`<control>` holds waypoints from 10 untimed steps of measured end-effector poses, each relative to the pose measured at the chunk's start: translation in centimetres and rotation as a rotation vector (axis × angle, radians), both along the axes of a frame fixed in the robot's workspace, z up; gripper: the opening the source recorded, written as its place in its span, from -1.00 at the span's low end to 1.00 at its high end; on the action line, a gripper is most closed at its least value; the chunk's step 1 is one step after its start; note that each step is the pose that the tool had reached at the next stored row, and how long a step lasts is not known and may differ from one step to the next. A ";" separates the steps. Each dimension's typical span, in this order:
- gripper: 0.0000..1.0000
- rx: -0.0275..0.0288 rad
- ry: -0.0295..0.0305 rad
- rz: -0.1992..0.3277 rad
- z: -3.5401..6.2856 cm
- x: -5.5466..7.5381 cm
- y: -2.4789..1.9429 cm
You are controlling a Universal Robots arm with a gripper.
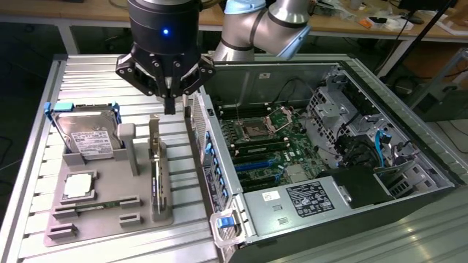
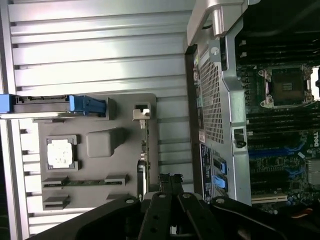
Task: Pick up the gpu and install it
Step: 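Reach for the gpu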
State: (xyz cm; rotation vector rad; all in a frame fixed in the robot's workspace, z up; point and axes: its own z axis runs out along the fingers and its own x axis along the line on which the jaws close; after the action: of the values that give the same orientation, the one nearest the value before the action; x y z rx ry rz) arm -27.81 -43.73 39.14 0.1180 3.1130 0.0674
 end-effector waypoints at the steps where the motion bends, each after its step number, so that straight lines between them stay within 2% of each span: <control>1: -0.79 0.0000 0.0000 0.000 -0.01 -0.3 -0.04; 7: -0.79 0.0000 0.0001 0.000 -0.05 -1.6 -0.18; 10: -0.79 0.0000 0.0000 0.000 -0.05 -1.6 -0.17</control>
State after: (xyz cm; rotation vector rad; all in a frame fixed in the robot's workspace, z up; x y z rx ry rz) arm -29.40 -43.91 39.09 0.1180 3.1130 0.0674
